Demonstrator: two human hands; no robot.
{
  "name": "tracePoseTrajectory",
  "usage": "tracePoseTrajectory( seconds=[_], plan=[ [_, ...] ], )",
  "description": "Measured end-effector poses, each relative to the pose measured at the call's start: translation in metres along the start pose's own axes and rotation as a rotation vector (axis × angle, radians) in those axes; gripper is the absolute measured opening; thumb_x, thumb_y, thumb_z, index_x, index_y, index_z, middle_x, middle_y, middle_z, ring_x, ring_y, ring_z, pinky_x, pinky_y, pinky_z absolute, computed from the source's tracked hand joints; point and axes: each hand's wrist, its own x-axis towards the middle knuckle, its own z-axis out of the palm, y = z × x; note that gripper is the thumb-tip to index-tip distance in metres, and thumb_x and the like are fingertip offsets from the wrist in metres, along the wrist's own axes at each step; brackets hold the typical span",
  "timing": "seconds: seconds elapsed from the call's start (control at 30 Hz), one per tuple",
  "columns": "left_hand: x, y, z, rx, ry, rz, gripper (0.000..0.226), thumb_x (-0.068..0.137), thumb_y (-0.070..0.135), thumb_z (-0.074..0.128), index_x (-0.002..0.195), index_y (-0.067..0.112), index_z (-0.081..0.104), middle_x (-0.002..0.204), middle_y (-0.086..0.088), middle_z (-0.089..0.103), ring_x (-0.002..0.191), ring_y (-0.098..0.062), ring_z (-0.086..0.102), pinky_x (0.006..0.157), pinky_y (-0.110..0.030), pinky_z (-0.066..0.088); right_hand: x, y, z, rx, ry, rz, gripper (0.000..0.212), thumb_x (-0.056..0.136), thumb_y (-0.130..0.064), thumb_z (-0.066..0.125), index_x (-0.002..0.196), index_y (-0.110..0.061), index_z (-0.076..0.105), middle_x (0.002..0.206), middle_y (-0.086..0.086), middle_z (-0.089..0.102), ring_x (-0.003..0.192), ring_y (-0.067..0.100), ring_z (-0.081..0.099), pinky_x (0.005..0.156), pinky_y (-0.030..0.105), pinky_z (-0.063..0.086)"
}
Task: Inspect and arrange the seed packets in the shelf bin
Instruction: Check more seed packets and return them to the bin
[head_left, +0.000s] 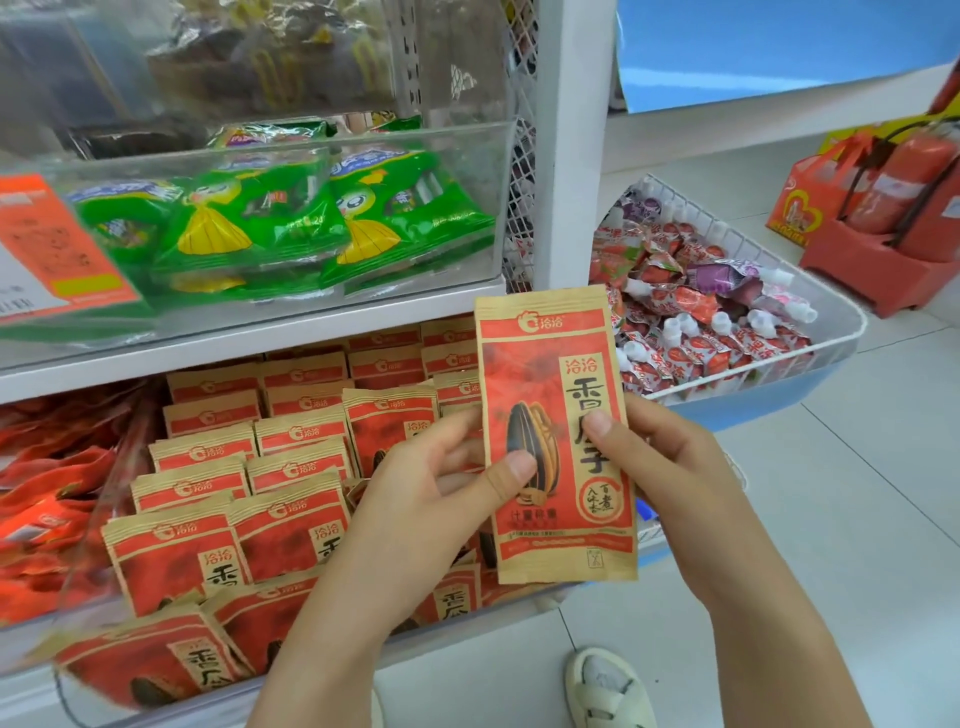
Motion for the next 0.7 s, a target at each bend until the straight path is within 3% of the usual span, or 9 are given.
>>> tracePoseTrajectory(
  seconds=[0.13,0.2,0.3,0.4,0.5,0.57,0.7],
  plan=[
    [-0.003,0.005,-0.001,0.01,-0.045,-0.003,0.029,0.088,0.029,0.068,0.117,0.033,0.068,0.108,0.01,0.074,0.101,-0.011,0.071,0.087,-0.024,0.055,0.0,-0.002,-0.007,0.112,0.033,-0.087,0.024,0.073,-0.028,0.074,0.096,-0.022,0.075,0.086,0.002,0.075,0.074,0.015,0.072,0.061,0.022,0.055],
    [-0.004,0.01,0.0,-0.034,-0.056,-0.025,0.027,0.088,0.029,0.061,0.111,0.031,0.074,0.101,0.004,0.076,0.093,-0.014,0.073,0.078,-0.021,0.056,-0.002,-0.005,-0.011,0.186,0.006,-0.112,0.037,0.061,-0.032,0.08,0.098,-0.025,0.076,0.09,0.0,0.075,0.079,0.014,0.071,0.063,0.022,0.055],
    [-0.007,0.013,0.002,-0.061,-0.07,-0.031,0.028,0.085,0.029,0.056,0.104,0.035,0.076,0.095,0.0,0.077,0.085,-0.017,0.074,0.07,-0.019,0.055,-0.004,-0.007,-0.014,0.214,-0.054,-0.127,0.039,0.068,-0.015,0.068,0.103,-0.028,0.076,0.093,-0.002,0.074,0.082,0.014,0.07,0.063,0.022,0.054],
    [-0.006,0.013,0.002,-0.088,-0.027,-0.039,0.028,0.085,0.03,0.055,0.103,0.031,0.077,0.094,0.0,0.077,0.082,-0.016,0.074,0.065,-0.017,0.054,-0.003,-0.006,-0.013,0.207,-0.078,-0.162,0.046,0.072,-0.011,0.063,0.113,-0.031,0.072,0.098,-0.004,0.074,0.088,0.014,0.069,0.071,0.025,0.057],
    [-0.006,0.013,0.001,-0.116,0.056,-0.04,0.029,0.085,0.032,0.053,0.105,0.029,0.074,0.095,-0.001,0.077,0.082,-0.016,0.073,0.063,-0.016,0.053,0.0,-0.006,-0.013,0.207,-0.101,-0.239,0.057,0.067,-0.035,0.083,0.121,-0.031,0.068,0.108,-0.002,0.071,0.096,0.016,0.068,0.077,0.029,0.056],
    [-0.006,0.014,0.0,-0.145,0.114,-0.029,0.029,0.083,0.035,0.052,0.101,0.033,0.075,0.095,0.0,0.077,0.081,-0.014,0.073,0.062,-0.016,0.052,0.001,-0.005,-0.014,0.237,-0.117,-0.251,0.058,0.068,-0.049,0.081,0.12,-0.028,0.069,0.108,0.0,0.07,0.094,0.017,0.068,0.075,0.028,0.055],
    [-0.006,0.013,-0.001,-0.114,0.133,-0.033,0.029,0.088,0.035,0.05,0.104,0.03,0.075,0.094,-0.001,0.077,0.081,-0.015,0.073,0.063,-0.017,0.054,0.001,-0.002,-0.011,0.277,-0.125,-0.253,0.057,0.072,-0.042,0.08,0.126,-0.026,0.065,0.107,0.001,0.071,0.088,0.018,0.069,0.07,0.029,0.057]
  ],
)
